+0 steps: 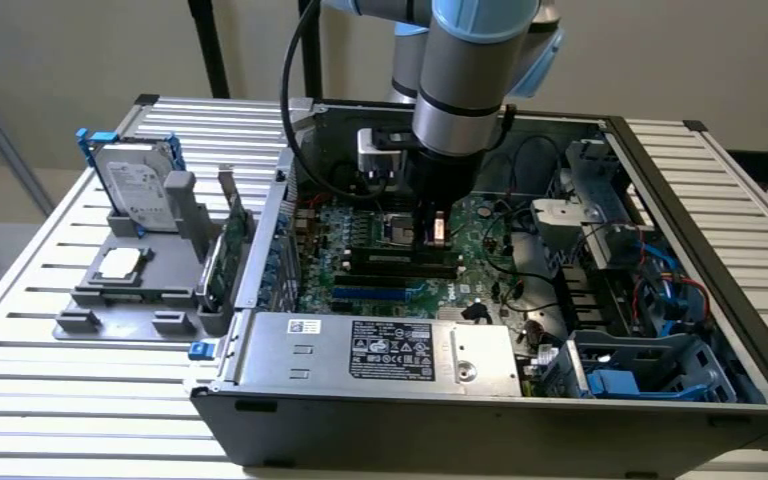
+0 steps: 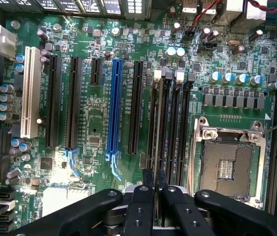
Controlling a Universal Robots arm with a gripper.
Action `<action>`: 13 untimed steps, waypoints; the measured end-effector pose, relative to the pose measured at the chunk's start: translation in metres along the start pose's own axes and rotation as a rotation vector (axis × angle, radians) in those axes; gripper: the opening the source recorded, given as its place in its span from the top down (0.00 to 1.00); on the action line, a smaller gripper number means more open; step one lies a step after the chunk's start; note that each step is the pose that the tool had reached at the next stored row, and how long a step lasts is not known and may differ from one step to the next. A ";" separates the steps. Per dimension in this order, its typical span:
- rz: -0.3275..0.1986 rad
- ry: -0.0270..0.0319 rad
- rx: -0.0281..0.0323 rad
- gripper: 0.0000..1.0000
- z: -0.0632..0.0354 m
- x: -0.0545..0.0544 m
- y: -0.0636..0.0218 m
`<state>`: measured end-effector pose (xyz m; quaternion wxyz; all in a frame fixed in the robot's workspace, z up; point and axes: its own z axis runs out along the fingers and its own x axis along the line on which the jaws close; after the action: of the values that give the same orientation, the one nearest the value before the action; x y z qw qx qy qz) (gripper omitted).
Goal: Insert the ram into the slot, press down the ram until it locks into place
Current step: 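Insert the ram into the slot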
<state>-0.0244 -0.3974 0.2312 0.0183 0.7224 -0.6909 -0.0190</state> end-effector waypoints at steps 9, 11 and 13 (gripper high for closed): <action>0.000 0.0032 0.0000 0.87 0.0013 0.001 -0.0001; 0.000 0.0055 -0.0002 0.87 0.0020 0.001 -0.0002; 0.000 0.0072 -0.0003 0.87 0.0026 0.001 -0.0001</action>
<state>-0.0244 -0.3981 0.2286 0.0209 0.7224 -0.6910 -0.0166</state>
